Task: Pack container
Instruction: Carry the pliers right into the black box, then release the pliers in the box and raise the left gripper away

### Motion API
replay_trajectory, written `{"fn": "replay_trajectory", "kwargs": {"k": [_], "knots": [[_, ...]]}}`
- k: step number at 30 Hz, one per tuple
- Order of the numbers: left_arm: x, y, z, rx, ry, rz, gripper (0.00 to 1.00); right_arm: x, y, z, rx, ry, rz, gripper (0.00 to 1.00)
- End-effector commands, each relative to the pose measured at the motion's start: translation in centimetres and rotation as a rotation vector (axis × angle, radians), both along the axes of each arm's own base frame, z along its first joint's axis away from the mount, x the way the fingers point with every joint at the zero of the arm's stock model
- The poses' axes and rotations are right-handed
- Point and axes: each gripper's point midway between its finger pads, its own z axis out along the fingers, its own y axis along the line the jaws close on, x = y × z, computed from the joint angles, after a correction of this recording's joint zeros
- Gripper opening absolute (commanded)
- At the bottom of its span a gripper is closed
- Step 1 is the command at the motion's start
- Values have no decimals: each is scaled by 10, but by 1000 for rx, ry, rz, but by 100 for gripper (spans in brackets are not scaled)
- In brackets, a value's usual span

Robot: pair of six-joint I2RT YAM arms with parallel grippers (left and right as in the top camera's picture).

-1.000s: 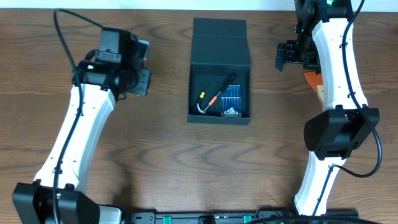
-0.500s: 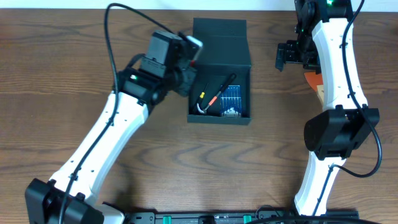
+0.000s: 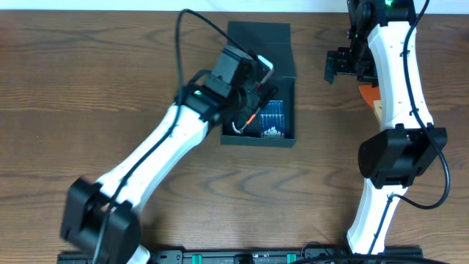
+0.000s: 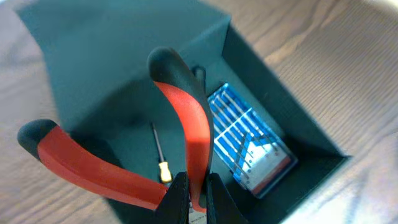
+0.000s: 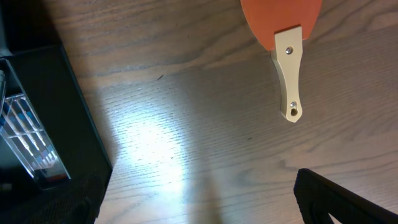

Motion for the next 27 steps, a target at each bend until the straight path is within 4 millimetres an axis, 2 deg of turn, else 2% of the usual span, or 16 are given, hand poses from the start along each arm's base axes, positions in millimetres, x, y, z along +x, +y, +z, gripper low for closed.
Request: {"fn": "replay_trajectory", "kwargs": {"k": [1, 12, 15, 20, 25, 26, 27], "knots": [[8, -9, -12, -6, 14, -1, 6, 2, 1, 2, -2, -8, 13, 99], [12, -12, -86, 72, 133, -1, 6, 2, 1, 2, -2, -8, 13, 99], [11, -12, -99, 84, 159, 5, 6, 2, 1, 2, -2, -8, 13, 99], [9, -11, -111, 99, 181, 6, 6, 2, 1, 2, -3, -8, 13, 99], [9, -11, -113, 101, 183, 5, 6, 2, 1, 2, -2, -8, 13, 99], [9, -10, -113, 101, 183, 5, 11, 2, 2, 2, -3, -8, 14, 99], [9, -10, -113, 101, 183, 5, 21, 2, 2, 2, -2, -8, 14, 99]]}}
